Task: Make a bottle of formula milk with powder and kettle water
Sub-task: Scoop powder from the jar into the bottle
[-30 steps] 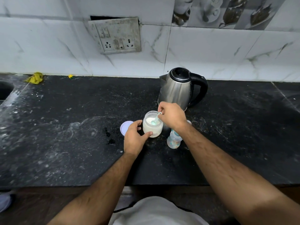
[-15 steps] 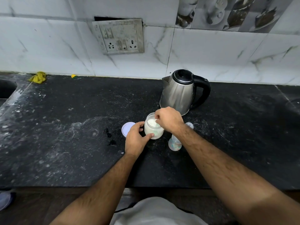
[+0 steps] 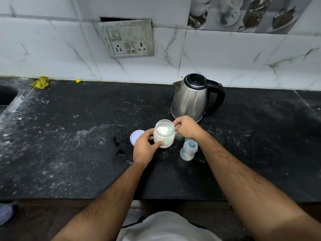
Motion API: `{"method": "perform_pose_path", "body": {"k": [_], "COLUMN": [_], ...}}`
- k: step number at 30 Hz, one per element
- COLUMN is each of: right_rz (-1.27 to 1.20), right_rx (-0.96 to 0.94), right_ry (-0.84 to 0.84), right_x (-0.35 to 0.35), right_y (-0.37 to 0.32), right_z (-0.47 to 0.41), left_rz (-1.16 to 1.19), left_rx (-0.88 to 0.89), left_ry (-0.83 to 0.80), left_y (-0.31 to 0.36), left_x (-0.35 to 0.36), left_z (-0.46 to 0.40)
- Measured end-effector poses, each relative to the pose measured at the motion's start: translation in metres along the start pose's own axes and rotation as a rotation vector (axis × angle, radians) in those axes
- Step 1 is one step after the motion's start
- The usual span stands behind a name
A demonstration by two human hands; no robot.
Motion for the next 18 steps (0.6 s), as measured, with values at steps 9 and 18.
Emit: {"method": "perform_pose_path", "body": {"k": [9, 18], "right_rz": [-0.078, -0.098], "right_rx": [-0.023, 0.018], "right_ry": [-0.018, 0.101], "right_x": [0.017, 0.009], "right_y": [-0.012, 0.004], "right_z": [-0.007, -0.001], "left_rz": [-0.03, -0.031], "left_rx": [0.006, -0.035], "left_ry": [0.003, 0.169], "left_y": [0.0, -0.006], "left_x": [-0.025, -0.018], "left_z": [-0.002, 0.018]}}
Point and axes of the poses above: each hand's wrist, its own z-axis away from the middle knuckle, its own x-axis out of the palm, y = z × x, the point moved 5 cm from there along -z, towards the middle knuckle, and after that the axes turned 11 degrees about z, right-handed, at the moved point
